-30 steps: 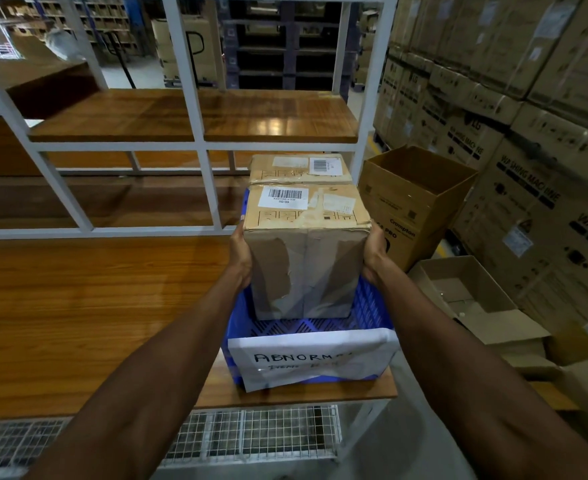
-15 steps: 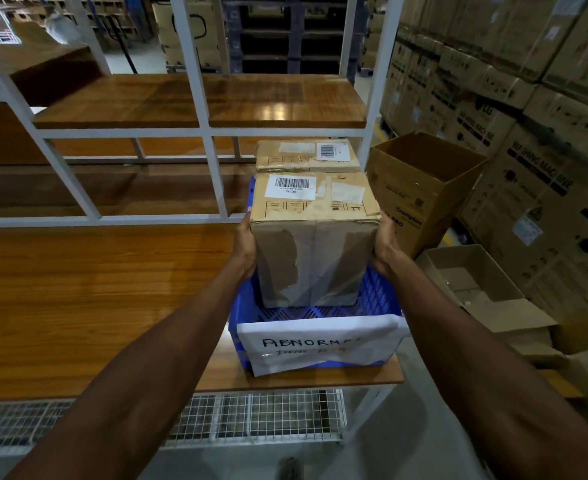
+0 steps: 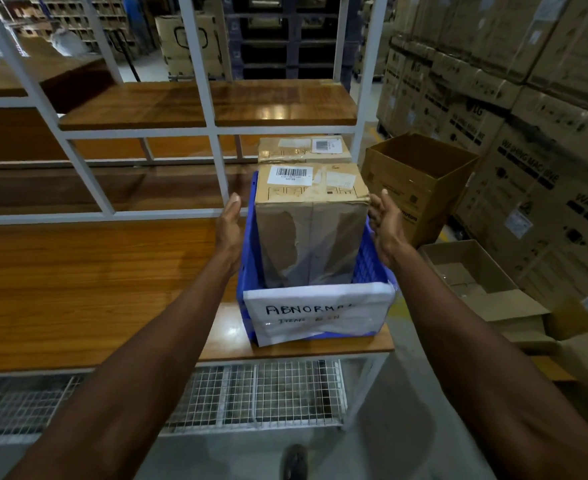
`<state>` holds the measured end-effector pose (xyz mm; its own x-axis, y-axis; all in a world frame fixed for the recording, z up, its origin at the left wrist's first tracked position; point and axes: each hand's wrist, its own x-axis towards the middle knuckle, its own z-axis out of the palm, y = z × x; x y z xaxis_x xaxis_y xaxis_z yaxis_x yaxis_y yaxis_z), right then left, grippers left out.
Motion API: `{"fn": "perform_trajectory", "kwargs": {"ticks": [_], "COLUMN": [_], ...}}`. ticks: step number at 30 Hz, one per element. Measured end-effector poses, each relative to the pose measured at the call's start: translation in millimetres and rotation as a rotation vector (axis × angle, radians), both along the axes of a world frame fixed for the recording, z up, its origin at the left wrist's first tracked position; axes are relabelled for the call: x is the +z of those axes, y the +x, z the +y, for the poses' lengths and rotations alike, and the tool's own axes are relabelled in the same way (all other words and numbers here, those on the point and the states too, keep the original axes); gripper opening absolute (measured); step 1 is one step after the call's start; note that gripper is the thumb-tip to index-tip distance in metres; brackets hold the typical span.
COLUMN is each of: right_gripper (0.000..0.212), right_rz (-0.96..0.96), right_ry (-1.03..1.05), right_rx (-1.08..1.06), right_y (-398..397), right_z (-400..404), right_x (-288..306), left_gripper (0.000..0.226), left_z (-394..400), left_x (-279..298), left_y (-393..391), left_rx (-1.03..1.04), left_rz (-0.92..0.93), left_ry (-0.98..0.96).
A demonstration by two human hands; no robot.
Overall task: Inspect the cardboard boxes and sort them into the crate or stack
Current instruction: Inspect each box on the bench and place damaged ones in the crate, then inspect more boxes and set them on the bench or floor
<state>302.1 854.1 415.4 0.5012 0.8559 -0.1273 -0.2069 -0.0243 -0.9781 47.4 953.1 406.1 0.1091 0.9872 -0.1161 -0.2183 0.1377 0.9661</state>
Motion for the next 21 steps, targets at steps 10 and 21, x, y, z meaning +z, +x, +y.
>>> {"fn": "perform_trajectory", "kwargs": {"ticks": [10, 21], "right_gripper": [0.054, 0.038], "right_rz": [-0.016, -0.010], "right_ry": [0.046, 0.075], "right_rx": [-0.183, -0.530], "right_y": [-47.4, -146.7], "right_z": [-99.3, -180.9], "right_x": [2.1, -23.1], "left_gripper": [0.052, 0.040], "left_z": [-94.7, -119.5], "left_x": [4.1, -14.5], "left_y": [-33.5, -71.4], "left_rx": [0.073, -0.294], "left_rz": [0.067, -0.034], "left_ry": [0.284, 0.296]}}
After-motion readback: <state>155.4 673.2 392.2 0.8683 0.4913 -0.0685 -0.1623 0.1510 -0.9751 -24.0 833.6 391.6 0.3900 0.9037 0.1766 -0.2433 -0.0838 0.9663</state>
